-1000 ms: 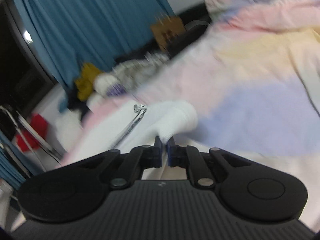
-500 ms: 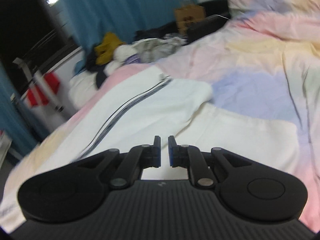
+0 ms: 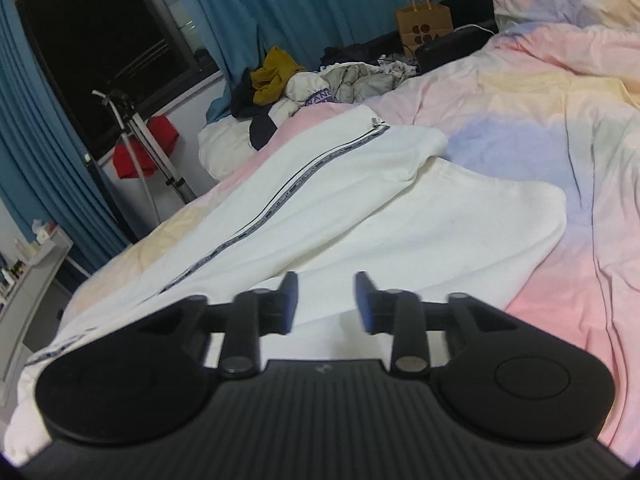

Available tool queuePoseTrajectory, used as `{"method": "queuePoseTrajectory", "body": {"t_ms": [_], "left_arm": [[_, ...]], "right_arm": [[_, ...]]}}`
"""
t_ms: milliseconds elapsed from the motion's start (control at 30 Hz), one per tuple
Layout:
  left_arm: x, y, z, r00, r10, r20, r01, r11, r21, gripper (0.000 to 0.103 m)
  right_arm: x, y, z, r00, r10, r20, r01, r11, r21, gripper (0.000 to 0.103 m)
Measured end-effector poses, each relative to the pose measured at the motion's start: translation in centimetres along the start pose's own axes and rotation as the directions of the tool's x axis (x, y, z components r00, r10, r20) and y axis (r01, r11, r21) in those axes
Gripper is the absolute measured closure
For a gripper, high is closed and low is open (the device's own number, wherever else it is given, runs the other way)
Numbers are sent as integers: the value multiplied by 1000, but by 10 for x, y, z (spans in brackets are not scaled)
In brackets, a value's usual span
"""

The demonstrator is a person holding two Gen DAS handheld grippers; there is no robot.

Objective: Fold clothes

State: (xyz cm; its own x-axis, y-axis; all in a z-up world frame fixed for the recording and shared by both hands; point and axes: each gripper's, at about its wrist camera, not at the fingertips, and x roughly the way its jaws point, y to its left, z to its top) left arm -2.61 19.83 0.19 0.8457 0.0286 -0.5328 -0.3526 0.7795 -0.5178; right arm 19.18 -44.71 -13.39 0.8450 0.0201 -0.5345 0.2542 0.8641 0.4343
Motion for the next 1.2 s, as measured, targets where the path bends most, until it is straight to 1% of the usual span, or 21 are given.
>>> {"method": "queuePoseTrajectory", "body": {"t_ms": [100, 200, 267, 300, 333, 367, 467, 533, 567, 633, 700, 767, 800, 867, 900, 1000, 1100, 1200], "left_arm": [[-20, 27, 2, 999, 51, -10, -52, 995, -89, 9], [-31, 57, 8, 993, 119, -26, -122, 976, -179, 7], [-30, 74, 12, 987, 157, -42, -162, 960, -229, 6], [-26, 83, 13, 986, 155, -67, -167, 951, -259, 5], [-20, 91, 14, 986, 138, -99, -161, 942, -294, 5], [-13, 98, 16, 987, 110, -120, -144, 935, -325, 5], [6, 112, 16, 988, 62, -139, -111, 919, -379, 8], [17, 121, 16, 991, 21, -135, -78, 896, -436, 11], [22, 126, 16, 991, 0, -132, -62, 883, -464, 12], [30, 136, 19, 993, -28, -118, -37, 858, -512, 21], [36, 141, 19, 993, -44, -109, -21, 846, -532, 23], [40, 144, 17, 993, -53, -108, -15, 838, -546, 31], [42, 145, 15, 992, -59, -111, -13, 833, -554, 35], [47, 146, 13, 991, -78, -111, 1, 823, -568, 39], [49, 147, 12, 990, -87, -110, 8, 819, -574, 40], [53, 144, 9, 989, -99, -111, 19, 824, -567, 40], [55, 143, 7, 987, -119, -108, 37, 821, -569, 40], [56, 145, 4, 986, -132, -104, 47, 810, -584, 40]], "right_arm": [[5, -8, 3, 1000, -25, -6, 25, 999, 29, 65], [6, -18, 3, 1000, -26, -3, 26, 996, 79, 65], [6, -24, 4, 999, -36, 2, 36, 993, 116, 60], [6, -27, 4, 999, -48, 7, 47, 990, 132, 53], [5, -31, 4, 998, -54, 14, 51, 987, 150, 47], [4, -35, 5, 998, -60, 21, 56, 984, 169, 45], [0, -54, 10, 996, -71, 45, 57, 965, 256, 45], [-4, -69, 14, 994, -83, 67, 58, 946, 320, 45], [-7, -79, 16, 992, -102, 80, 67, 932, 356, 45], [-14, -100, 19, 984, -145, 98, 89, 897, 434, 45], [-19, -121, 19, 976, -193, 102, 114, 849, 517, 45], [-19, -140, 19, 967, -237, 90, 143, 801, 581, 45], [-16, -147, 17, 966, -245, 77, 151, 785, 601, 45], [-2, -158, 16, 973, -230, 33, 159, 766, 623, 45], [8, -161, 16, 978, -209, 7, 159, 765, 625, 45], [43, -168, 15, 984, -166, -71, 174, 765, 620, 45], [73, -178, 14, 989, -125, -74, 143, 745, 652, 45], [93, -184, 6, 992, -108, -58, 118, 722, 681, 46]]}}
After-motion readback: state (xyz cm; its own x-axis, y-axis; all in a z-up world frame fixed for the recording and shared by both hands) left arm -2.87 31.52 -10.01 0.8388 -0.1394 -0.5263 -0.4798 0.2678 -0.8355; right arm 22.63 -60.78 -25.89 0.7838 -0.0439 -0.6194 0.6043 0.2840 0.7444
